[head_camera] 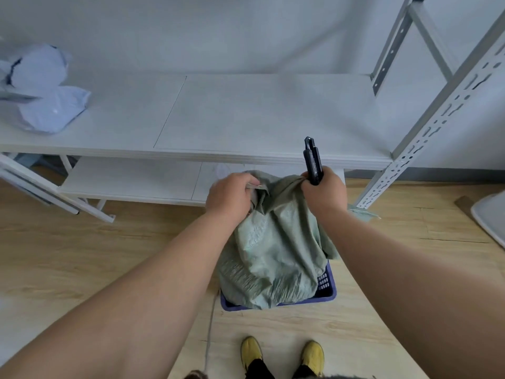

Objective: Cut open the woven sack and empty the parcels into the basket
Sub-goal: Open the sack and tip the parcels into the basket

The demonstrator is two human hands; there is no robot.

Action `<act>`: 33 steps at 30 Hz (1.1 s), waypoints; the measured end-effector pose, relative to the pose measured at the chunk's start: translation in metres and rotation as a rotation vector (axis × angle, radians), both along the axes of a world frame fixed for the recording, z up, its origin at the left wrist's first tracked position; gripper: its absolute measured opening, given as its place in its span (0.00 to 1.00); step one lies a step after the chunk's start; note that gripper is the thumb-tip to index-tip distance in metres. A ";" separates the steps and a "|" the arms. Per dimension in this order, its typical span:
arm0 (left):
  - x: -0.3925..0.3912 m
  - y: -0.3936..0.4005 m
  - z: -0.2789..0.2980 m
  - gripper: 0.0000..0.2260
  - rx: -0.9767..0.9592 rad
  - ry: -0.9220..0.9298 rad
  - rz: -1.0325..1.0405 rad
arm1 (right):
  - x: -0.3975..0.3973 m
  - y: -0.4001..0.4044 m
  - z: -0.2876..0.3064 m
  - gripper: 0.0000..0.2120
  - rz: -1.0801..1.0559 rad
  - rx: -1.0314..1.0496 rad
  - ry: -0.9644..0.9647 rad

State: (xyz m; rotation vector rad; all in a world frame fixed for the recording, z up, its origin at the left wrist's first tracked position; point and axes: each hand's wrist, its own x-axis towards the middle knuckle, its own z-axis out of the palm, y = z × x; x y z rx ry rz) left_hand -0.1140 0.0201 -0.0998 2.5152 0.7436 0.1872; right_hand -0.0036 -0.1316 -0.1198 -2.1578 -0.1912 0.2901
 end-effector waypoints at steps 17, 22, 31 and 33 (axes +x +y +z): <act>0.017 -0.050 -0.030 0.03 0.111 -0.105 0.078 | 0.000 -0.032 -0.034 0.06 0.261 -0.191 0.107; 0.014 -0.048 -0.030 0.05 0.121 -0.196 0.078 | -0.001 -0.034 -0.032 0.09 -0.031 -0.078 -0.147; 0.007 -0.048 -0.034 0.07 0.093 -0.144 0.120 | 0.004 -0.022 -0.015 0.04 0.150 -0.215 -0.119; 0.007 -0.047 -0.034 0.07 0.081 -0.159 0.127 | 0.005 -0.022 -0.013 0.05 0.099 -0.199 -0.084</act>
